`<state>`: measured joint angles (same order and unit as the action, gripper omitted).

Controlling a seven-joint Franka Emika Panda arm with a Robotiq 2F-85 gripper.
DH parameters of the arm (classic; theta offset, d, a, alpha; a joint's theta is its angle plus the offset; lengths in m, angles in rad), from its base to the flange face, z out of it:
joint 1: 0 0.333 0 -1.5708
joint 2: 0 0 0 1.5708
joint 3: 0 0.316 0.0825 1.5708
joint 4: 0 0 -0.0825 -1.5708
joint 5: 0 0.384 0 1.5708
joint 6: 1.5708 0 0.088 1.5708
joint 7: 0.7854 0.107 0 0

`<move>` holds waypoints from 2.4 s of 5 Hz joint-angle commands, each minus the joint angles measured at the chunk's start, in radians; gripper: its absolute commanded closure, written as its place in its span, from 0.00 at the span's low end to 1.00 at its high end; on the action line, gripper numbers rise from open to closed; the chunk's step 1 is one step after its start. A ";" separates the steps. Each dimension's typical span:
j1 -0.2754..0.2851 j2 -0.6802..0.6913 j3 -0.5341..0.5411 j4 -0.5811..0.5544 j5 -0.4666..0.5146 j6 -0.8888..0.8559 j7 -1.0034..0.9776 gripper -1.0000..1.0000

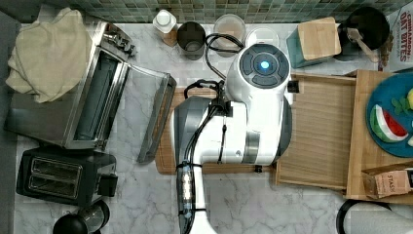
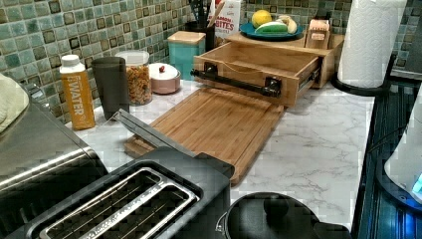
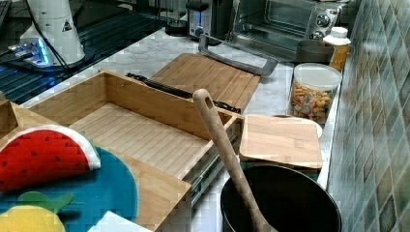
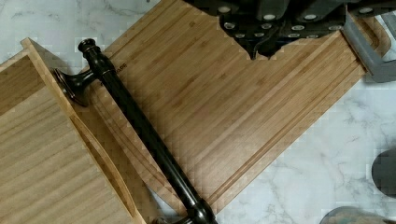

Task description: Close the drawer.

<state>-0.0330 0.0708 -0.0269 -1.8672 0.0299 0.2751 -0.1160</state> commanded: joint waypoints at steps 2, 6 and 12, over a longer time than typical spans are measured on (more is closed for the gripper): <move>0.015 0.004 0.026 -0.122 -0.088 0.143 -0.265 1.00; 0.022 0.181 0.001 -0.069 -0.288 0.183 -0.249 1.00; -0.023 0.099 -0.050 -0.398 -0.401 0.577 -0.176 1.00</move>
<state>-0.0479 0.2291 -0.0444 -2.2617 -0.3374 0.8369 -0.3320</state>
